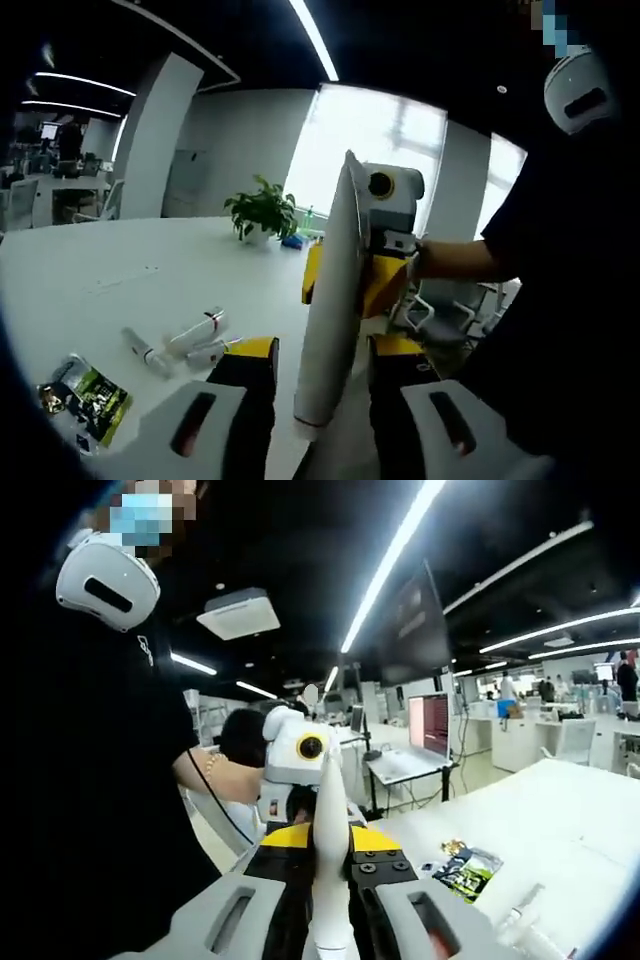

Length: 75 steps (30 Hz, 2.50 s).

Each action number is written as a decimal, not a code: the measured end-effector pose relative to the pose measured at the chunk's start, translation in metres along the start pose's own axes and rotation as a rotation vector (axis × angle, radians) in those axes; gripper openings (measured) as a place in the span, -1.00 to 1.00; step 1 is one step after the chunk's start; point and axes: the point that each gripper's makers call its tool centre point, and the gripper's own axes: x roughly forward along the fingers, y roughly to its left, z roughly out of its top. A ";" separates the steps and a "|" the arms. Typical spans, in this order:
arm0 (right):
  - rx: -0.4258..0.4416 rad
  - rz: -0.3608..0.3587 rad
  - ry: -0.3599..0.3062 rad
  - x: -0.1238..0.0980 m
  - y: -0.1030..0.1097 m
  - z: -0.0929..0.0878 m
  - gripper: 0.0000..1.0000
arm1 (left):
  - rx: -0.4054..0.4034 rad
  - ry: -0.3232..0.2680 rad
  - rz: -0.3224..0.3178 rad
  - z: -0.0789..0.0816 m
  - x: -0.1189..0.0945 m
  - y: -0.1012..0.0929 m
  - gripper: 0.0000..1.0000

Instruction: Arrange the skincare products in the storage area until every visible bottle or jar stands upright without overlapping.

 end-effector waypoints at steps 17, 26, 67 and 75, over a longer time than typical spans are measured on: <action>0.005 -0.019 0.051 0.001 -0.042 -0.045 -0.98 | 0.007 0.073 0.317 -0.048 -0.036 0.052 0.72; 0.002 -0.023 0.045 0.002 -0.058 -0.056 -0.98 | -0.013 0.073 0.375 -0.056 -0.044 0.061 0.99; -0.077 -0.069 -0.020 0.011 -0.167 -0.114 -0.97 | -0.067 0.085 0.485 -0.084 -0.068 0.092 0.97; -0.100 -0.066 -0.028 0.008 -0.181 -0.112 -0.94 | -0.069 0.092 0.502 -0.085 -0.072 0.094 0.96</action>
